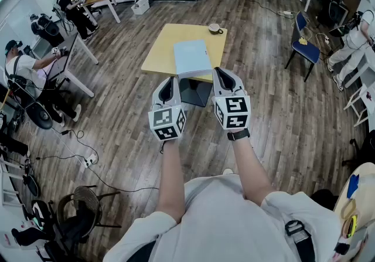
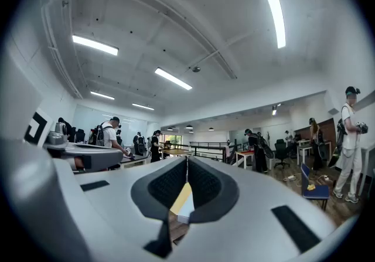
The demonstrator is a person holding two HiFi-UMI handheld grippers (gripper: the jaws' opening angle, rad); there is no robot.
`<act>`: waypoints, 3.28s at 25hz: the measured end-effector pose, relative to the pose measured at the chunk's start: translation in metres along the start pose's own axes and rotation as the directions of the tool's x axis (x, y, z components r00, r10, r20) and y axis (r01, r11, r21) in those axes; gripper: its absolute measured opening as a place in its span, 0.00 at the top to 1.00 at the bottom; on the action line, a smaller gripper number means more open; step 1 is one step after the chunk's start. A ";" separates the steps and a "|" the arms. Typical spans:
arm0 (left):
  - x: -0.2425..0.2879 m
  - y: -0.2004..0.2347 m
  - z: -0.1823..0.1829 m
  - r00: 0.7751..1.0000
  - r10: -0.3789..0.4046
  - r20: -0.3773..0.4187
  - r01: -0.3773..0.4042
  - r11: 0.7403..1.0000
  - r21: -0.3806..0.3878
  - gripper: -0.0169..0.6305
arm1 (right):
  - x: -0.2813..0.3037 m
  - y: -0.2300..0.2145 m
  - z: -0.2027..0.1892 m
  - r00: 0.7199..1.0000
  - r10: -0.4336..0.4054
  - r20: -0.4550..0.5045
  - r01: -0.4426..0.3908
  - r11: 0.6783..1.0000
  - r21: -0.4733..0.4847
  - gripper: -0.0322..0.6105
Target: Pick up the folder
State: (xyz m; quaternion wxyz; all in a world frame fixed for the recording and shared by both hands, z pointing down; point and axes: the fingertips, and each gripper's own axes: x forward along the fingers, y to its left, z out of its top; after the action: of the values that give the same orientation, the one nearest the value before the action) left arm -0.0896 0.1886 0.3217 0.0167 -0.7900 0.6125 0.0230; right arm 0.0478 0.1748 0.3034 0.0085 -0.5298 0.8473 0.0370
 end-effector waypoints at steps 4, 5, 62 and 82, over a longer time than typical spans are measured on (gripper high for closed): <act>-0.019 0.014 0.001 1.000 -0.003 0.008 0.003 1.000 -0.006 0.96 | -0.005 0.024 0.002 1.000 -0.013 0.004 0.013 1.000 -0.006 0.92; -0.022 0.018 0.002 1.000 -0.002 0.010 0.002 1.000 -0.006 0.96 | -0.005 0.030 0.003 1.000 -0.021 0.011 0.021 1.000 -0.016 0.92; 0.446 0.192 -0.209 0.929 -0.053 -0.367 -0.009 0.986 -0.165 0.96 | 0.456 -0.146 -0.219 0.904 0.051 -0.424 -0.001 0.993 0.119 0.92; 0.460 0.212 -0.371 0.767 -0.087 -0.635 -0.134 0.947 -0.291 0.67 | 0.473 -0.169 -0.392 0.746 0.197 -0.636 0.013 0.951 0.310 0.66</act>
State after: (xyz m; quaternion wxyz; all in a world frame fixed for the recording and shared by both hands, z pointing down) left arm -0.1749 -0.3291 0.6661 -0.3213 -0.7342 0.5793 -0.1486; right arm 0.0020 -0.3514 0.6600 -0.2140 -0.4581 0.8166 -0.2784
